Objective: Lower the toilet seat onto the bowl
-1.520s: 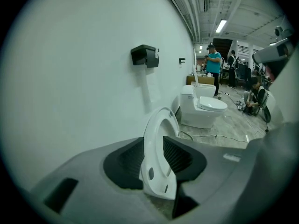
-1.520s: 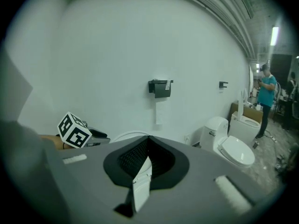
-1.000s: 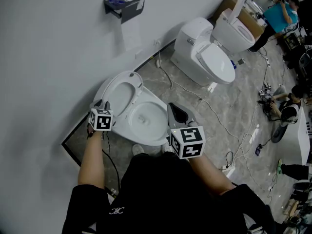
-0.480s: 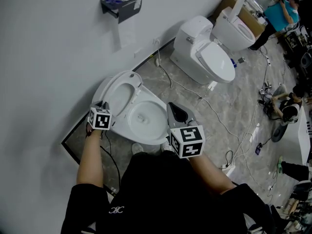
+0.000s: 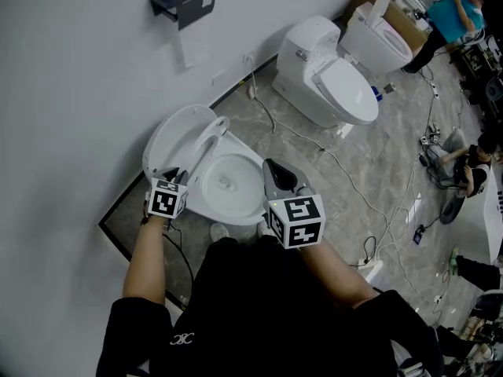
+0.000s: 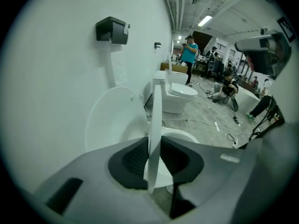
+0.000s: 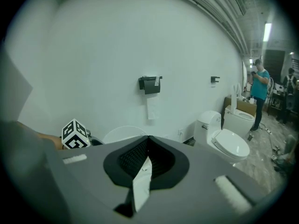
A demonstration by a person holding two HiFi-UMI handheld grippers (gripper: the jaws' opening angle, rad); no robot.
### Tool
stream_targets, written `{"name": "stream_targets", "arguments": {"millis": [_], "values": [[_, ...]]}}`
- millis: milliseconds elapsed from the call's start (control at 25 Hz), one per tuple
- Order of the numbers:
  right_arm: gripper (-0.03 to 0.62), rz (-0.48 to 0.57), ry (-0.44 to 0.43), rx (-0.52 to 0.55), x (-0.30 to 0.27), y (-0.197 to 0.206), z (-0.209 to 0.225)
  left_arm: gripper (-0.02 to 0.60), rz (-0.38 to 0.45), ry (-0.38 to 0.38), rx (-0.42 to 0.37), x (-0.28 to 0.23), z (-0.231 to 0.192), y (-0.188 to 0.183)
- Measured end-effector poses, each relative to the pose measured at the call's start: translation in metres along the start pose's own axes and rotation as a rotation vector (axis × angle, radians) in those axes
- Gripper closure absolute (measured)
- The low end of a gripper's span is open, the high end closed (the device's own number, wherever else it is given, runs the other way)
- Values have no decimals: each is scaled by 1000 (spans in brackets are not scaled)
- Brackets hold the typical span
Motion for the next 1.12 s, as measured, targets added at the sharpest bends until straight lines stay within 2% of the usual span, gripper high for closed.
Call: {"name": "stream_targets", "arguments": {"millis": [200, 360, 640, 840, 1120], "values": [[585, -13, -14, -20, 18, 9, 13, 492, -17, 74, -58, -5, 62, 9], [585, -30, -22, -32, 31, 21, 26, 477, -80, 122, -101, -16, 105, 27], [585, -64, -28, -59, 52, 38, 60, 463, -153, 161, -168, -30, 148, 41], [585, -105, -50, -73, 60, 54, 81, 443, -192, 229, -168, -41, 176, 54], [585, -159, -114, -47, 68, 80, 110, 444, -209, 300, -107, -62, 224, 85]]}}
Point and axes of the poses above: the fingertips, and each gripper's own axes: x backward along the fingers, z to its right, y out of its underside, the point moved 5 cm from there along x, backward along the fingers, and after that the axes turned 14 degrees about z, right-handed, at the moved point
